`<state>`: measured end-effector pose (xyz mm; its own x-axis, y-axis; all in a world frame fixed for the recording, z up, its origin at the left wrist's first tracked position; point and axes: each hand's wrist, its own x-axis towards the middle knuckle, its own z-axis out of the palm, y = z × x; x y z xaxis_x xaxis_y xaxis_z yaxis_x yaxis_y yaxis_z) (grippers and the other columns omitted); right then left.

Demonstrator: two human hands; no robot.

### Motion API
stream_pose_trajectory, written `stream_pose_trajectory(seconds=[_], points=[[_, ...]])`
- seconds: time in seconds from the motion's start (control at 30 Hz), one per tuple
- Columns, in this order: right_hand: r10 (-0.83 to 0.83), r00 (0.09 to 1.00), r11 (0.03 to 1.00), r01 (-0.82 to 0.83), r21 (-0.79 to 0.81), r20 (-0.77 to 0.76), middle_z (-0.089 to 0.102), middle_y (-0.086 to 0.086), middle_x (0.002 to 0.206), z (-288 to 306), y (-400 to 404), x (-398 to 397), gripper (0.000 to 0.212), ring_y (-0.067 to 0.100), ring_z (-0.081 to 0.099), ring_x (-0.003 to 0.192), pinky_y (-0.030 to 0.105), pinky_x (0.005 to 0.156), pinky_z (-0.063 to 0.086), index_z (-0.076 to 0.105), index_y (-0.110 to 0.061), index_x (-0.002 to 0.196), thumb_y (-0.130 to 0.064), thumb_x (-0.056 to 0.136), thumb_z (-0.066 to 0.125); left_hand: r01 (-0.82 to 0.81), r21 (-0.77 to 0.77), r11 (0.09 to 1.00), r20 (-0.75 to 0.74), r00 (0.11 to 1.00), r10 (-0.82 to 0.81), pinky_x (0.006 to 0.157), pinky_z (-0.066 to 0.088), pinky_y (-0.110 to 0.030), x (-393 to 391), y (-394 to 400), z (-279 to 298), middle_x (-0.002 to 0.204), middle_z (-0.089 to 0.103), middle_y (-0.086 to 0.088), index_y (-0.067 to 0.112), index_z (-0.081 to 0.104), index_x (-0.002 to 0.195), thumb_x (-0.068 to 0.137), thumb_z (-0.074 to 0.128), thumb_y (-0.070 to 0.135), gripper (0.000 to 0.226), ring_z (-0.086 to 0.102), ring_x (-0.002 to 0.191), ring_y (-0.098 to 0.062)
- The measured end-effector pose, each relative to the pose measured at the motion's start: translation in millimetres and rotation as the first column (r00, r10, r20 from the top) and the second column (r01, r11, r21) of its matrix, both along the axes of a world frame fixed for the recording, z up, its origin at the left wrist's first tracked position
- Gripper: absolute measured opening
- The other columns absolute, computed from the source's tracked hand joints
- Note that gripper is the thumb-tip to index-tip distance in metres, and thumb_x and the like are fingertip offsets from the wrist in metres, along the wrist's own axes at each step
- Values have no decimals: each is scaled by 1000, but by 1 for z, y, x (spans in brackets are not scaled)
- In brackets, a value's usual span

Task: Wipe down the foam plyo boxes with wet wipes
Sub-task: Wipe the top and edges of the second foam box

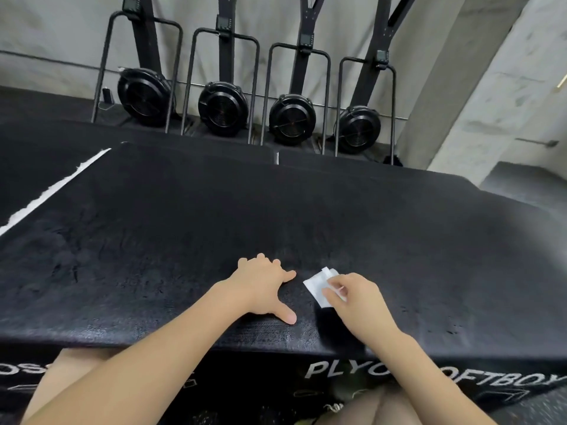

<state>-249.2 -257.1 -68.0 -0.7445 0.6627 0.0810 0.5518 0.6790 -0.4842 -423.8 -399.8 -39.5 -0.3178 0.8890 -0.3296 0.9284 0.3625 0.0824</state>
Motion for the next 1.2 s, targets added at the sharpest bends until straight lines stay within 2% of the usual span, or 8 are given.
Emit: stream_pose_trajectory(seconds=[0.27, 0.47, 0.63, 0.73, 0.83, 0.93, 1.1, 1.2], points=[[15, 999, 979, -8, 204, -28, 63, -2, 95, -20, 10, -15, 18, 23, 58, 89, 34, 76, 47, 75, -12, 88, -23, 96, 63, 31, -18, 999, -13, 999, -31, 100, 41, -51, -2, 1, -1, 145, 45, -5, 32, 29, 157, 75, 59, 82, 100, 37, 132, -33], [-110, 993, 982, 115, 147, -41, 61, -3, 88, -10, 31, -10, 17, 21, 58, 83, 29, 67, 37, 73, -15, 88, -22, 96, 61, -9, 60, 998, -4, 1000, 9, 92, 46, -40, -17, 8, 18, 131, 61, 5, 31, 44, 150, 70, 72, 75, 95, 51, 126, -22], [68, 996, 993, -62, 97, -62, 60, -7, 90, -19, 4, -29, 16, 16, 59, 85, 25, 74, 44, 75, -22, 94, -26, 98, 60, -37, -52, 998, -60, 998, 34, 108, 36, -55, -58, 37, 28, 149, 41, -5, 33, 27, 157, 59, 82, 72, 119, 33, 139, -35], [141, 988, 984, -132, 121, -68, 61, -7, 99, -25, 9, -47, 20, 13, 58, 92, 27, 83, 46, 78, -21, 102, -27, 100, 58, -129, -191, 973, 22, 991, 135, 104, 38, -61, -71, 53, 22, 153, 28, -7, 39, 12, 159, 48, 83, 78, 138, 26, 139, -42], [61, 998, 977, -64, 204, 20, 61, 3, 101, -24, 44, -56, 21, 23, 57, 95, 33, 82, 47, 75, -8, 95, -11, 98, 54, -127, -248, 960, 31, 990, 139, 101, 44, -57, -75, 62, 18, 135, 37, -7, 36, 13, 159, 28, 75, 88, 154, 31, 128, -41], [-104, 994, 975, 98, 198, 21, 60, 7, 96, -19, 76, -54, 20, 31, 57, 92, 34, 75, 44, 73, -1, 90, -4, 95, 53, -127, -242, 962, 26, 990, 138, 100, 44, -59, -75, 62, 13, 127, 35, -6, 35, 12, 159, 39, 80, 84, 146, 32, 126, -41], [-45, 998, 997, 47, 60, -34, 59, -1, 89, -13, 57, -65, 17, 17, 57, 85, 25, 72, 42, 75, -15, 90, -21, 96, 60, -138, -233, 963, 23, 989, 147, 96, 45, -62, -72, 60, 16, 125, 33, -3, 37, 10, 160, 52, 84, 76, 136, 30, 128, -38], [89, 990, 994, -94, -51, -105, 58, -7, 87, -16, 30, -78, 20, 7, 57, 84, 15, 74, 43, 75, -24, 87, -37, 96, 64, -155, -254, 955, 10, 987, 163, 99, 42, -64, -71, 62, 15, 141, 31, -6, 37, 6, 160, 53, 85, 73, 138, 26, 135, -42]])
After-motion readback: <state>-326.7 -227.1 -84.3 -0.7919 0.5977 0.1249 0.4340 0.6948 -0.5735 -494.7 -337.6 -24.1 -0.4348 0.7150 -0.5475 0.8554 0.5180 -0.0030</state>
